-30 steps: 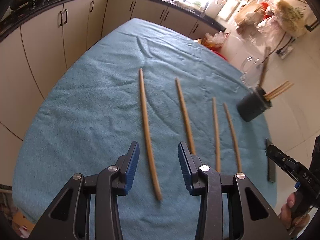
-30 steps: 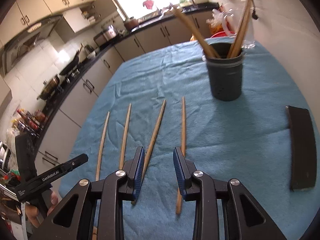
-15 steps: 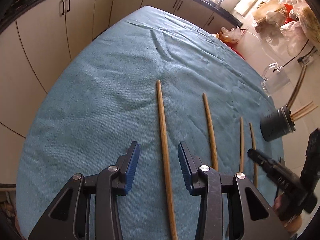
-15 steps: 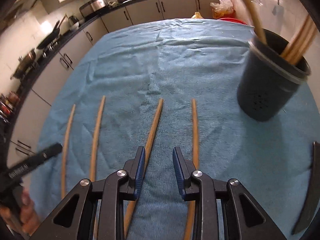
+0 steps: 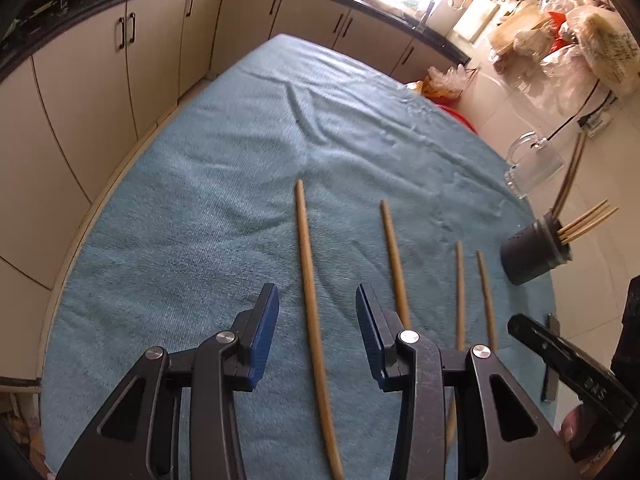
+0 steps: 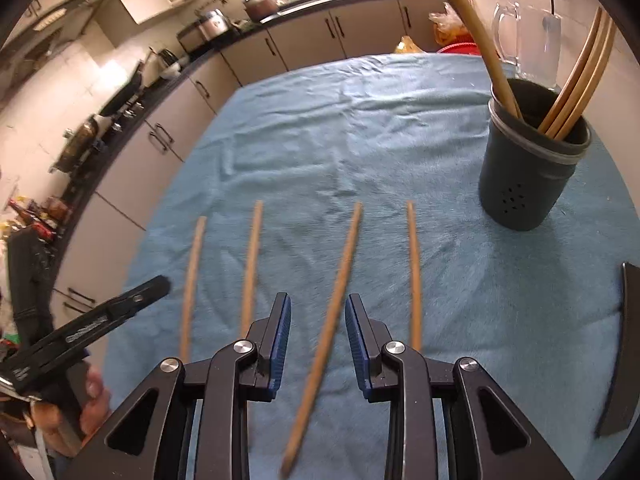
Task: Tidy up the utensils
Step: 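Move the left gripper back over the remaining chopsticks, then lower the left gripper onto a wooden chopstick and close on it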
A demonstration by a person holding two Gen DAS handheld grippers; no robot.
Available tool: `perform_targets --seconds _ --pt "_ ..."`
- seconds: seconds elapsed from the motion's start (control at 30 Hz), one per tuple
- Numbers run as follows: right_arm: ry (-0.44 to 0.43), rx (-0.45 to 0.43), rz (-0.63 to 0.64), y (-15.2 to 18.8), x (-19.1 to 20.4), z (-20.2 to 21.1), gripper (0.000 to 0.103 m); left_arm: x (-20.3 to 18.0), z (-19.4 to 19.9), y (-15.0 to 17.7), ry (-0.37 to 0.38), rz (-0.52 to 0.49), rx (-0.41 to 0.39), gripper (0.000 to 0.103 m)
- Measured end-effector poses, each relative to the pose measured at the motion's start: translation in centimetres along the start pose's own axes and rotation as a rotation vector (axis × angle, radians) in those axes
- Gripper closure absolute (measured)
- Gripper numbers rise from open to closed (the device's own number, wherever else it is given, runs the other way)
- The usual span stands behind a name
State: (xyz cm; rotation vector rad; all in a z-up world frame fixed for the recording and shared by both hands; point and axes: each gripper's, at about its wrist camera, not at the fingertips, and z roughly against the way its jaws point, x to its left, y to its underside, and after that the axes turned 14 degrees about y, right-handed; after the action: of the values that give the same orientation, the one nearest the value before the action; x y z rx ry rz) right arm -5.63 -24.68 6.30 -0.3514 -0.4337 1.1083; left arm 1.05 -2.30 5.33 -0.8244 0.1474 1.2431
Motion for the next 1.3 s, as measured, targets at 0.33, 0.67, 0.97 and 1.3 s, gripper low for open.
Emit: perform_targets --seconds 0.33,0.67,0.97,1.3 --pt "-0.054 -0.181 0.034 -0.2 0.7 7.9 0.072 -4.4 2.6 0.4 0.048 -0.101 -0.046 0.065" --pt "0.042 -0.006 -0.002 -3.8 -1.0 -0.5 0.072 -1.2 -1.7 -2.4 -0.016 -0.011 0.051 0.065" --pt "0.143 0.134 0.029 -4.7 0.1 -7.8 0.072 0.4 -5.4 -3.9 -0.066 0.003 0.125 0.065" --pt "0.264 0.126 0.133 -4.7 2.2 -9.1 0.076 -0.1 -7.4 -4.2 -0.165 -0.047 0.131 0.092"
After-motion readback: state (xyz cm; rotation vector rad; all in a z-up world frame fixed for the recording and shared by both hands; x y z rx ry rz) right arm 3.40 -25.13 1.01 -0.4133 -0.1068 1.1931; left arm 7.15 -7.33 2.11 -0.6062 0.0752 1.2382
